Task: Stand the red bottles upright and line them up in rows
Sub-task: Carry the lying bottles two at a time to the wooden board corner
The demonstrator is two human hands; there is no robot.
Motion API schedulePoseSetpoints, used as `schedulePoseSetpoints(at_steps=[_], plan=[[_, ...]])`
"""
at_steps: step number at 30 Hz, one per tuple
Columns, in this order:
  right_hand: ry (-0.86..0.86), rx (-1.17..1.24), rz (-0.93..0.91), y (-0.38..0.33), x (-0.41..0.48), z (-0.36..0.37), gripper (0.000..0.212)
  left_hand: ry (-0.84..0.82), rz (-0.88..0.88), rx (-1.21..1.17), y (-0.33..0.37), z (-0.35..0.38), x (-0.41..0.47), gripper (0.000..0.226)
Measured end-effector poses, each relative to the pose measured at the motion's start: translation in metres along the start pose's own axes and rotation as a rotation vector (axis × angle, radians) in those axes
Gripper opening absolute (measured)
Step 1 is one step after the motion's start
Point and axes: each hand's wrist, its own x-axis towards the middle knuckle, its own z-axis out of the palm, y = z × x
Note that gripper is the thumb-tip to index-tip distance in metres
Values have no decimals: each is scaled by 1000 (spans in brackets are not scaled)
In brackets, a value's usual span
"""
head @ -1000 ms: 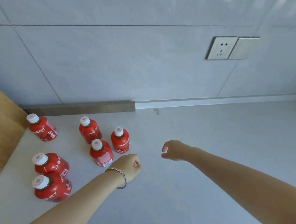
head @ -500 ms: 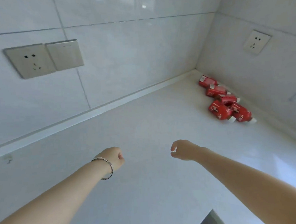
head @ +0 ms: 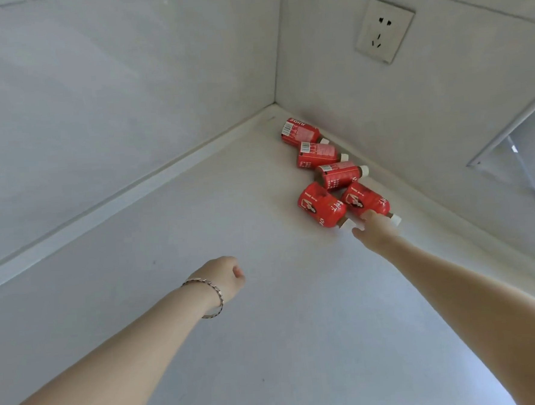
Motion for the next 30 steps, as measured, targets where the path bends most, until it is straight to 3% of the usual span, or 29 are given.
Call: schedulePoseSetpoints(at_steps=[6, 9, 13, 16, 21, 25, 30], plan=[[-51, 401, 57, 3, 29, 32, 41, -61, -9, -36, 16, 2, 19, 22], [-23, 444, -33, 6, 27, 32, 26, -67, -3, -19, 22, 4, 25, 18], [150, 466, -139, 15, 14, 6, 17, -93, 51, 21, 39, 10, 37, 17], [265, 488, -36, 45, 9, -17, 13, -99, 120, 63, 61, 14, 48, 12], [369, 411, 207, 112, 0, -40, 20, -122, 203, 50, 111, 23, 64, 28], [406, 315, 264, 133, 13, -42, 22, -50, 381, 85, 164, 35, 86, 17], [412, 284, 286, 138, 32, -42, 22, 141, 695, 230, 235, 54, 136, 56]])
